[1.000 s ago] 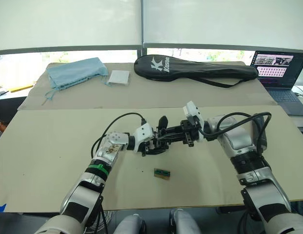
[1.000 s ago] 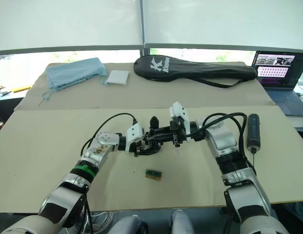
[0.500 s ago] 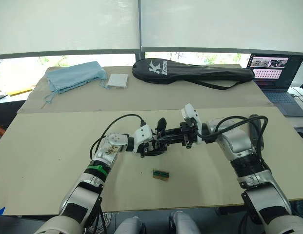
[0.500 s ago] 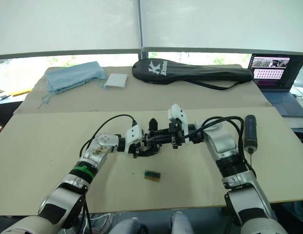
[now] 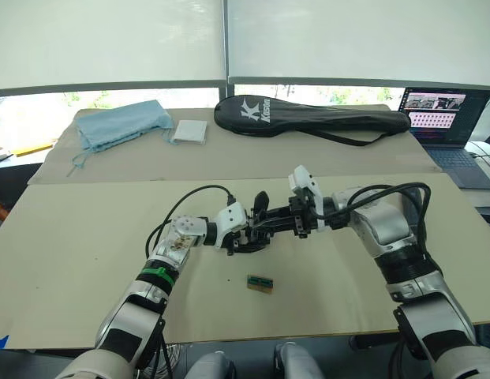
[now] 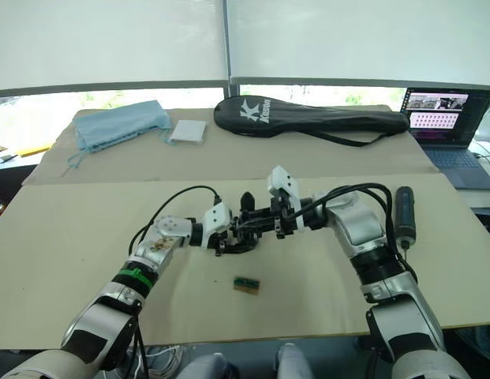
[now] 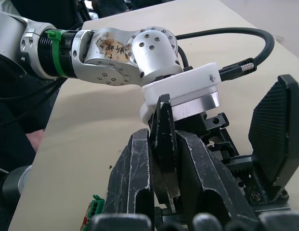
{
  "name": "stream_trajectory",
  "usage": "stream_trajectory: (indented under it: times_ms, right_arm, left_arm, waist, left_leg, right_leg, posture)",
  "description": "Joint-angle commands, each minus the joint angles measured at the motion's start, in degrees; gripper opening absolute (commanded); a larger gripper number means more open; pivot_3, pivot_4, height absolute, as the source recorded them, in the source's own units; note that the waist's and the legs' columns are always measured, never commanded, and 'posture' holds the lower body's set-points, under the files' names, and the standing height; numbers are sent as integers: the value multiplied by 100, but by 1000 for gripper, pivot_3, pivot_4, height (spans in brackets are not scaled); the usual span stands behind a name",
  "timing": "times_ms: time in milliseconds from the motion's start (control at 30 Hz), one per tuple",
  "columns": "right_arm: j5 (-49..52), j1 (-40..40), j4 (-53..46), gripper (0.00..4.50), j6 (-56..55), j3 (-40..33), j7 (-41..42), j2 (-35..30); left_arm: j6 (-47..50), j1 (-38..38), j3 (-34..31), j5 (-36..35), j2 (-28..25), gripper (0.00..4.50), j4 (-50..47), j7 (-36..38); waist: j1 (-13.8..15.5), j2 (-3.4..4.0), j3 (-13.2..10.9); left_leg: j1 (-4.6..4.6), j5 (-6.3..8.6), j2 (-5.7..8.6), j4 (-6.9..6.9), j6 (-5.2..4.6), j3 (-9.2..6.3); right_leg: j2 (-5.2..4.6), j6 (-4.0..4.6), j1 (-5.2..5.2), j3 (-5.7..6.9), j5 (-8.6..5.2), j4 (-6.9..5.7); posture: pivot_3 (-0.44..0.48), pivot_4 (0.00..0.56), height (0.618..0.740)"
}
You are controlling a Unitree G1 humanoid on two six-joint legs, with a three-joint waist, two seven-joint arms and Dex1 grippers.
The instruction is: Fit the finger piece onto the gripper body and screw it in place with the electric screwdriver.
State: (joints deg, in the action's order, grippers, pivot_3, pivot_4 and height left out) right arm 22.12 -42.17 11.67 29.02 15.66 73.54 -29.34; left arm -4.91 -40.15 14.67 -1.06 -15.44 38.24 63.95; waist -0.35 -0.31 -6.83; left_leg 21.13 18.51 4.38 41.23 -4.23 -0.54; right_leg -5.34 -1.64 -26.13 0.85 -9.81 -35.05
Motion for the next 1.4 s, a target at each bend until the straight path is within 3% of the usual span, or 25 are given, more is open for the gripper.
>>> stream_trajectory:
  times_ms: [33, 567, 1400]
  right_arm:
    - [-880, 466, 539, 307, 631, 814, -284, -273]
    - [-583, 448, -260, 307, 496, 648, -189, -433]
    - [-538, 412, -241, 307, 405, 502, -327, -439]
  left_arm:
    - [-123, -144, -77, -151, 2, 2336, -294, 136]
    - [-177, -245, -91, -141, 84, 2336, -128, 102]
    - [-233, -315, -115, -141, 111, 2336, -23, 108]
  waist:
    - [0, 0, 2]
    - [32, 0, 3]
    - [74, -1, 3]
  left_leg:
    - [0, 0, 0, -1, 0, 0]
    - [3, 0, 0, -5, 0, 0]
    - [2, 1, 0, -5, -1, 1]
  right_leg:
    - [0, 0, 0, 0, 0, 1]
    - [0, 0, -2, 1, 0, 4]
    - [-1, 0, -1, 0, 0, 7]
  posture:
    - [0, 150, 736]
    - [0, 150, 736]
    - [0, 150, 736]
